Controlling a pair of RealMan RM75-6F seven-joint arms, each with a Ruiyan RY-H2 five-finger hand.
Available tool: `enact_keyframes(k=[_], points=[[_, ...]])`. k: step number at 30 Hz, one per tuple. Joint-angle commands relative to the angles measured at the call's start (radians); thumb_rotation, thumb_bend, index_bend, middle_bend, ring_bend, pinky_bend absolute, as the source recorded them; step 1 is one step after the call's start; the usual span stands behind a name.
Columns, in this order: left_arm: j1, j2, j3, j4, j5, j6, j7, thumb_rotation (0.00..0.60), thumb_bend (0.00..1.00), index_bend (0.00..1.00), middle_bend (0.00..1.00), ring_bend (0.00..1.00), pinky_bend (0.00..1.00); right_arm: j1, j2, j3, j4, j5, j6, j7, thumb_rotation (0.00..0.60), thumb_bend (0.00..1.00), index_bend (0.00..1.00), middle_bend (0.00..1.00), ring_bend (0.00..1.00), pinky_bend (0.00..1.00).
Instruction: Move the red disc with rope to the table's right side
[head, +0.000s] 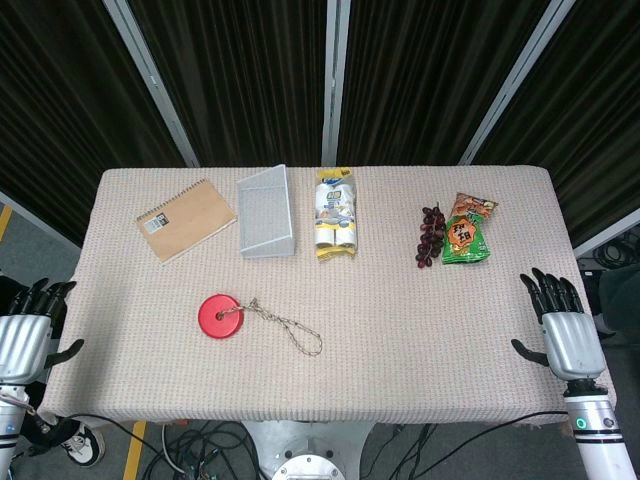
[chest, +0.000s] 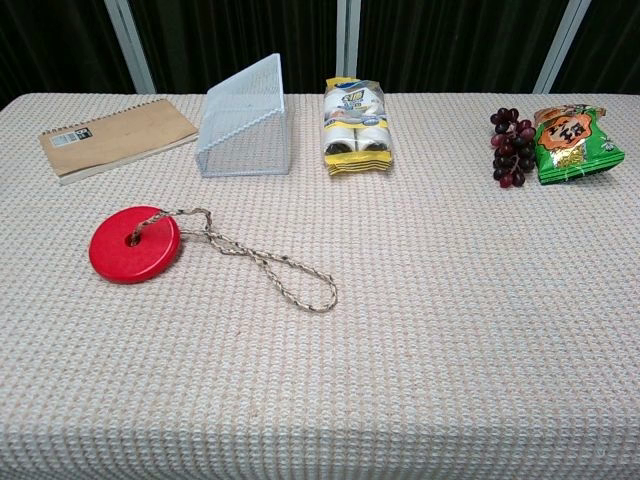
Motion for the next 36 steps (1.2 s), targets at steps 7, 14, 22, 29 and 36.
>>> enact_keyframes(k=[7,14,22,29,36], points=[[0.002,0.003,0.001,0.005,-0.007,-0.004,-0.006,0.6,0.15,0.14,0.16,0.08,0.17,0.034,0.009,0.016,-0.041,-0.007,-0.077,-0.002,0.6,0.06,0.0,0.0,0.0,0.0],[0.003,-0.005,0.008,0.02,-0.004,-0.008,-0.014,0.6,0.15,0.14,0.16,0.08,0.17,0.132,0.015,0.054,-0.121,-0.03,-0.199,-0.039,0.6,0.07,0.0,0.0,0.0,0.0],[0.02,-0.008,0.01,0.047,-0.018,0.002,-0.041,0.6,0.15,0.14,0.16,0.08,0.17,0.372,-0.044,0.148,-0.184,-0.027,-0.477,-0.022,0.6,0.14,0.0,0.03,0.0,0.0],[0.032,-0.002,0.011,0.055,-0.02,0.016,-0.047,0.6,0.15,0.14,0.16,0.08,0.17,0.603,-0.242,0.237,-0.025,0.151,-0.736,-0.001,0.6,0.19,0.0,0.06,0.0,0.0],[0.043,0.004,0.011,0.073,-0.033,0.017,-0.06,0.6,0.15,0.14,0.16,0.08,0.17,0.759,-0.455,0.276,0.229,0.245,-0.843,0.034,0.6,0.23,0.0,0.06,0.0,0.0]])
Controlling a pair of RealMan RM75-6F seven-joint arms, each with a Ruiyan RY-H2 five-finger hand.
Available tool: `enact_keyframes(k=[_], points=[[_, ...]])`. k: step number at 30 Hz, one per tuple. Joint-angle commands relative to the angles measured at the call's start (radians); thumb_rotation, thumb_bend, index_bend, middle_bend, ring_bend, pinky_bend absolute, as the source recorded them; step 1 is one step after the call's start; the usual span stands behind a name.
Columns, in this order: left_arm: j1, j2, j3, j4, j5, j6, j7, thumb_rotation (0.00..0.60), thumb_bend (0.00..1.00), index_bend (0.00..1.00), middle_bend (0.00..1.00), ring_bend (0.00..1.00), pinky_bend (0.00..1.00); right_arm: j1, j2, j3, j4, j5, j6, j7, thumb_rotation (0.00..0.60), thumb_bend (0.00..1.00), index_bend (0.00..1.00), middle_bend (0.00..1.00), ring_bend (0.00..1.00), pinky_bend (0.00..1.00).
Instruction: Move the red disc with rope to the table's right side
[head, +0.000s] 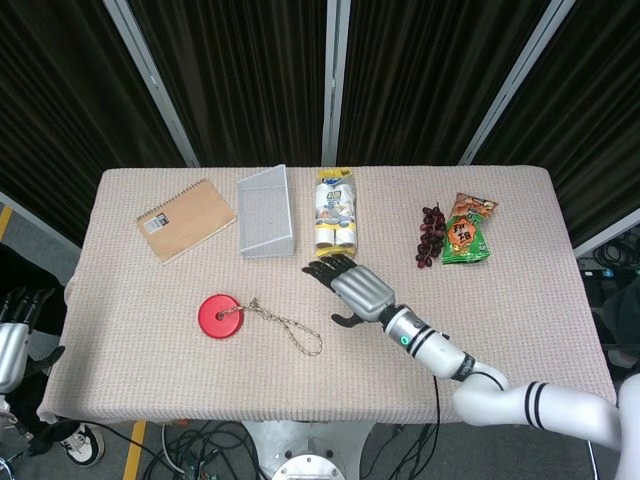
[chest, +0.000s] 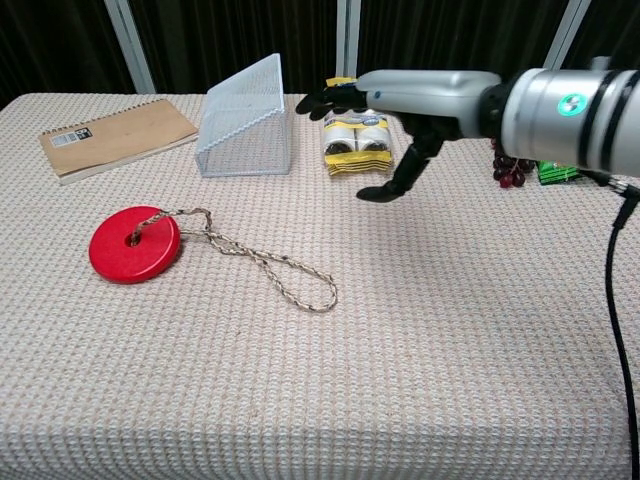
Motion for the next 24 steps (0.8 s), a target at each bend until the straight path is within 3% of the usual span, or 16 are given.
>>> enact_keyframes(k=[1,10,24], points=[[0.005,0.001,0.001,0.01,-0.006,-0.001,-0.003,0.6,0.15,0.14,0.16,0.08,0.17,0.106,-0.14,0.039,0.16,0.069,-0.087,0.041,0.6,0.24,0.0,0.06,0.0,0.0],[0.018,0.003,0.0,0.032,-0.011,0.008,-0.022,0.6,0.15,0.14,0.16,0.08,0.17,0.232,-0.285,0.071,0.352,0.102,-0.191,0.134,0.6,0.26,0.0,0.02,0.0,0.0],[0.029,0.001,-0.003,0.062,-0.019,0.007,-0.054,0.6,0.15,0.15,0.16,0.08,0.17,0.285,-0.369,0.06,0.433,0.027,-0.201,0.259,0.6,0.29,0.0,0.13,0.0,0.0]])
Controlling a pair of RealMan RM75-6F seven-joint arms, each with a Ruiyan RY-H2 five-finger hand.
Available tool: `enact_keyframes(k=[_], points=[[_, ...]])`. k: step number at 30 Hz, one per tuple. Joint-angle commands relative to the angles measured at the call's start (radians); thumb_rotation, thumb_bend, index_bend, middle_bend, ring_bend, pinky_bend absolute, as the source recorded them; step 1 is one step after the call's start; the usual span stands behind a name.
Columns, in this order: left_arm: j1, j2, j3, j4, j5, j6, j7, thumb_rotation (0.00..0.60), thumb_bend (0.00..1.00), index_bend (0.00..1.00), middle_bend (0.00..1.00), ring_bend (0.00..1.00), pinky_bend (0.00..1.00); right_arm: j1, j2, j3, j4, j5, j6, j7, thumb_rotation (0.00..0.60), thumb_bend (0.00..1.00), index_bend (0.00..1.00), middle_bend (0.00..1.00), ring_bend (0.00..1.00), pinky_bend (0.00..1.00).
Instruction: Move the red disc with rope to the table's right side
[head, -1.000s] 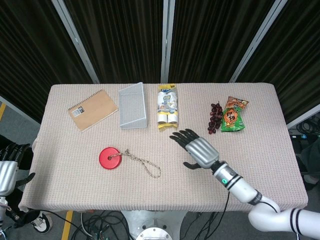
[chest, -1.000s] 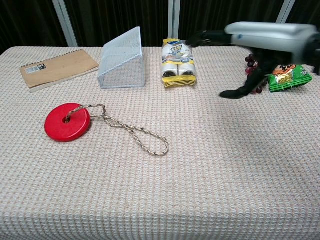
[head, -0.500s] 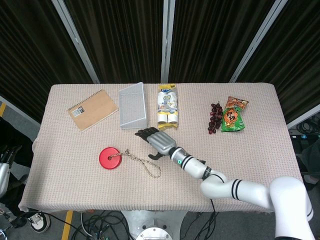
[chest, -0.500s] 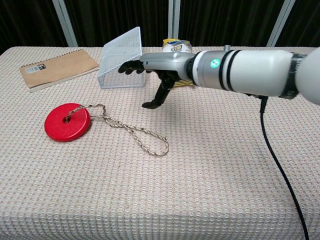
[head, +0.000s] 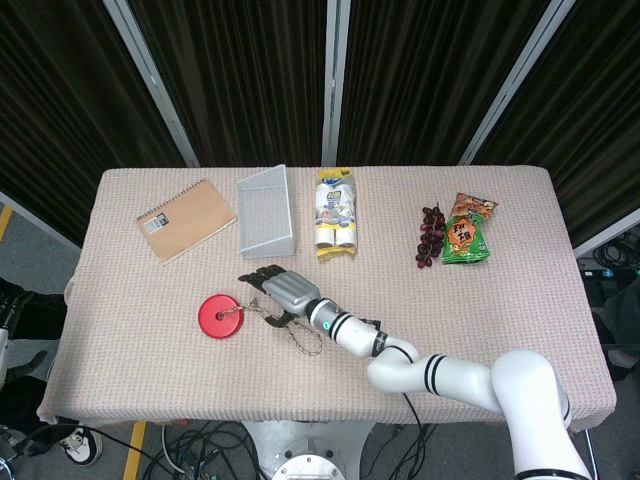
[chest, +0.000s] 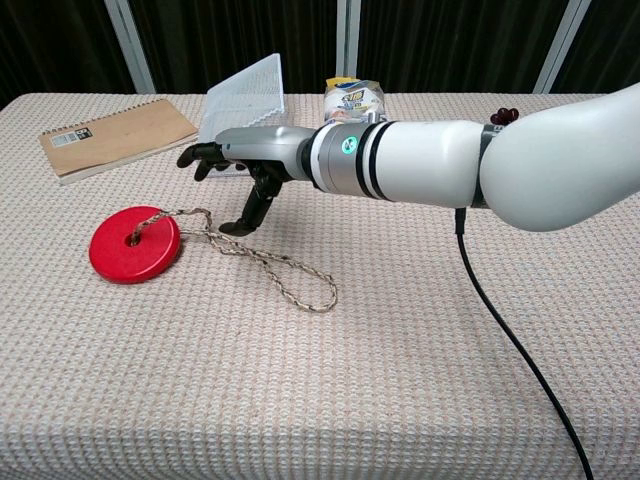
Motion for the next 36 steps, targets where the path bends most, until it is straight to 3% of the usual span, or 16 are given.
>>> enact_keyframes(k=[1,12,24,30,33,36], points=[[0.001,0.0,-0.001,0.002,0.0,0.0,-0.002,0.6,0.15,0.15,0.16,0.08,0.17,0.004,-0.007,-0.005,0.003,-0.016,0.001,0.027,0.6,0.29,0.0,0.14,0.0,0.0],[0.007,0.0,-0.002,0.008,-0.006,-0.003,-0.008,0.6,0.15,0.15,0.16,0.08,0.17,0.019,-0.015,-0.023,0.011,-0.049,-0.006,0.084,0.6,0.32,0.0,0.2,0.0,0.0],[0.009,-0.001,-0.001,0.01,-0.004,-0.007,-0.008,0.6,0.15,0.15,0.16,0.08,0.17,0.022,-0.012,-0.038,0.012,-0.058,-0.008,0.121,0.6,0.35,0.0,0.47,0.01,0.0],[0.01,-0.001,-0.002,0.009,-0.003,-0.006,-0.01,0.6,0.15,0.15,0.16,0.08,0.17,0.023,0.0,-0.046,0.001,-0.013,-0.017,0.087,0.6,0.5,0.0,0.69,0.17,0.0],[0.009,-0.002,-0.002,0.008,-0.002,-0.009,-0.011,0.6,0.15,0.15,0.16,0.08,0.17,0.013,0.005,-0.05,-0.014,0.012,0.015,0.048,0.6,0.54,0.1,0.73,0.21,0.0],[0.008,-0.001,-0.003,0.005,0.001,-0.007,-0.01,0.6,0.15,0.15,0.16,0.08,0.17,0.0,0.021,-0.048,-0.045,0.037,0.05,0.014,0.6,0.56,0.37,0.75,0.24,0.0]])
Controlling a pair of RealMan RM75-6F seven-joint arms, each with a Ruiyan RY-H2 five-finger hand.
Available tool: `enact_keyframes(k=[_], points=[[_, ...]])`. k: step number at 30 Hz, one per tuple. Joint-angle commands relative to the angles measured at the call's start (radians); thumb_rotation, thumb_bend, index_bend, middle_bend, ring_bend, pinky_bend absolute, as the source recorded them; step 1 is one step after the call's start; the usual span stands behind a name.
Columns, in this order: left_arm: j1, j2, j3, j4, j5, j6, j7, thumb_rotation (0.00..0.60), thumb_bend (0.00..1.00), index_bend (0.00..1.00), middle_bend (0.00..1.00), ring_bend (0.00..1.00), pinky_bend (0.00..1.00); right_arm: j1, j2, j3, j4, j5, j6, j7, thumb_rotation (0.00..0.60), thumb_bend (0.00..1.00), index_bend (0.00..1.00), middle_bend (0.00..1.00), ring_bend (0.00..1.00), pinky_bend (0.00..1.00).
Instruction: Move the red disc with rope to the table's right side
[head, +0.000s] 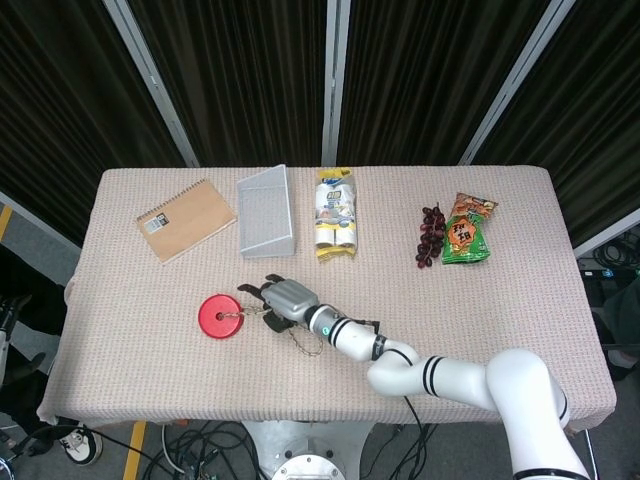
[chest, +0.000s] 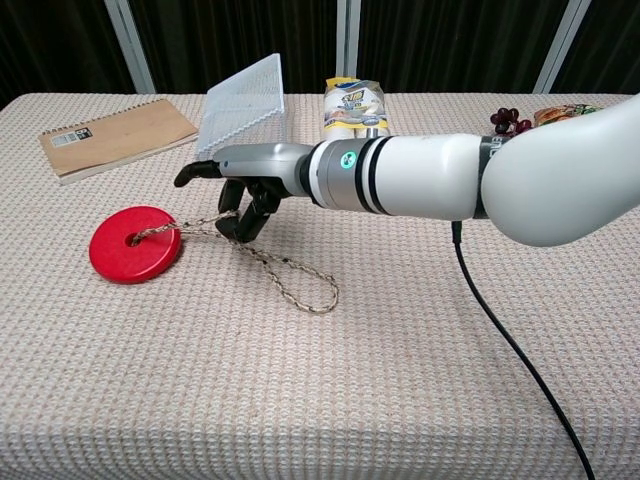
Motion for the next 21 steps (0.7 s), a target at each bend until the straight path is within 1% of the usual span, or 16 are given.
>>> enact_keyframes(k=[1,2,4,5,8,11,14,17,21], points=[[0.0,0.001,-0.001,-0.002,0.001,0.002,0.0,0.6,0.15,0.15,0.16,0.08,0.17,-0.019,0.022,-0.001,-0.041,0.027,0.043,-0.038,0.6,0.56,0.46,0.77,0.27,0.0],[0.0,0.002,-0.001,-0.004,0.001,0.002,0.0,0.6,0.15,0.15,0.16,0.08,0.17,-0.026,0.031,-0.001,-0.057,0.03,0.058,-0.048,0.6,0.55,0.56,0.79,0.29,0.0],[0.0,0.003,-0.001,-0.006,0.002,0.001,0.001,0.6,0.15,0.15,0.16,0.08,0.17,-0.048,0.05,-0.004,-0.091,0.031,0.111,-0.077,0.6,0.54,0.65,0.82,0.32,0.0],[-0.001,0.003,-0.001,-0.008,0.002,-0.001,0.002,0.6,0.15,0.15,0.16,0.08,0.18,-0.064,0.059,-0.005,-0.111,0.028,0.149,-0.092,0.6,0.54,0.72,0.84,0.35,0.0],[-0.003,0.003,0.0,-0.013,0.004,-0.004,0.004,0.6,0.15,0.15,0.16,0.08,0.18,-0.102,0.089,-0.011,-0.166,0.019,0.217,-0.11,0.6,0.54,0.84,0.9,0.4,0.0],[-0.005,0.003,0.0,-0.021,0.007,-0.005,0.009,0.6,0.15,0.15,0.16,0.08,0.18,-0.149,0.141,-0.017,-0.243,0.002,0.279,-0.112,0.6,0.54,0.91,0.93,0.43,0.0],[-0.008,0.004,-0.002,-0.029,0.008,-0.005,0.017,0.6,0.15,0.15,0.16,0.08,0.18,-0.209,0.214,-0.041,-0.336,-0.03,0.349,-0.117,0.6,0.54,0.94,0.94,0.43,0.0],[-0.012,0.005,-0.004,-0.039,0.009,-0.006,0.027,0.6,0.15,0.15,0.16,0.08,0.18,-0.273,0.3,-0.068,-0.424,-0.056,0.412,-0.123,0.6,0.56,0.96,0.94,0.43,0.0],[-0.017,0.003,-0.004,-0.05,0.012,-0.011,0.04,0.6,0.15,0.15,0.16,0.08,0.18,-0.352,0.403,-0.099,-0.511,-0.081,0.485,-0.121,0.6,0.57,0.96,0.95,0.43,0.0]])
